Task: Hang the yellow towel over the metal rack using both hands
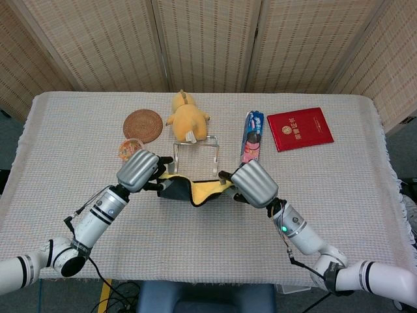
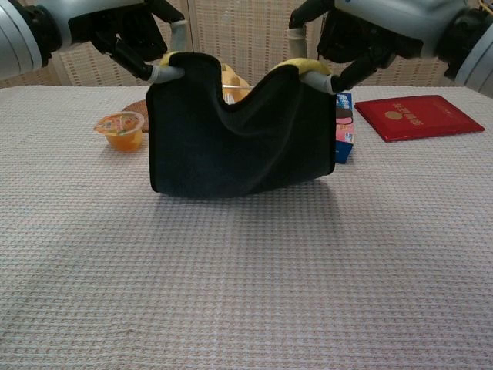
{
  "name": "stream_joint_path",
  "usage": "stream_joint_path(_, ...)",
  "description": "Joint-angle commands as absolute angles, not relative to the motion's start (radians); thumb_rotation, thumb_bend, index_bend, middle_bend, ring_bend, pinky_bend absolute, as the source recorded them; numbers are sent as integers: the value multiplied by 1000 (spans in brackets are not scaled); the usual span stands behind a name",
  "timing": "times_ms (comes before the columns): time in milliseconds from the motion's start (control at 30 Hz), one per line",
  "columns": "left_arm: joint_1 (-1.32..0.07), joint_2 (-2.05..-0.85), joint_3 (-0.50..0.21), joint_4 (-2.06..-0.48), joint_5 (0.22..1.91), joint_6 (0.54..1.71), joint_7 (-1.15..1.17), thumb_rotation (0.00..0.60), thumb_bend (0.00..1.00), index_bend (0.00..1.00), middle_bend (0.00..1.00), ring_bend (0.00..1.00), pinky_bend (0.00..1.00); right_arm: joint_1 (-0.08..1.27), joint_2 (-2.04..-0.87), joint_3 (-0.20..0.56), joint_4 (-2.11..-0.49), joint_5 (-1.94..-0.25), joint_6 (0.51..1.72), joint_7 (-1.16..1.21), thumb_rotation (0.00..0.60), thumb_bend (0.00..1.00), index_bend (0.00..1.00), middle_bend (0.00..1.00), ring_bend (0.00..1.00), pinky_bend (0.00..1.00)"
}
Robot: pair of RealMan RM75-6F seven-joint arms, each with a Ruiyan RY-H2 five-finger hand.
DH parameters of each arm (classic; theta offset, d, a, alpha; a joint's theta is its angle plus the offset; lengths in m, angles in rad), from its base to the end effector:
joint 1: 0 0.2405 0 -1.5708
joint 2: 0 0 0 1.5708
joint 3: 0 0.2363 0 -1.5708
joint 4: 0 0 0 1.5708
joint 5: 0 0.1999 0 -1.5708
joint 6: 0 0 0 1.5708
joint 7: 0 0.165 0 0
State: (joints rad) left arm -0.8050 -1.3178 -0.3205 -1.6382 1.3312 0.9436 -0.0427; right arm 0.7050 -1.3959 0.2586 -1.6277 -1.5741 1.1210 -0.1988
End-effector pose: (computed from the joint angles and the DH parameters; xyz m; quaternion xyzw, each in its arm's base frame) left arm -0.0519 0.3672 0.0681 -0.7124 -0.3585 -0.5181 0.3093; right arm -0.0569 -0.3281 0.0581 0.7428 -0.2095 0.5261 0.3573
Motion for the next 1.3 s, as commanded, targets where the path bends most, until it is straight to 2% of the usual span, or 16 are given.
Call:
stream_joint_path(33, -847, -1319, -358, -1611, 1262, 906, -29, 600, 410, 717, 986, 875, 1000, 734, -1399, 294, -1605, -1527, 1101, -218, 600, 481, 708, 1000, 1000, 1000)
stream_joint_path(500, -992, -1359, -435, -1481, 1039, 807, 35, 600, 410, 717, 986, 873, 1000, 854, -1456, 385, -1477, -1390, 1041, -237, 600, 484, 710, 1000, 1000, 1000)
stream_joint_path(800, -1083, -1411, -429, -1322, 975, 808, 157, 600, 410, 717, 986, 872, 1000, 919, -1497, 427, -1377, -1296, 1019, -262, 600, 484, 710, 1000, 1000, 1000)
stream_joint_path(1300, -1146, -1527, -398, -1062, 936, 814, 214, 600, 410, 717, 986, 871, 1000, 995, -1598, 421, -1209, -1188, 982, -292, 600, 484, 710, 1000, 1000, 1000)
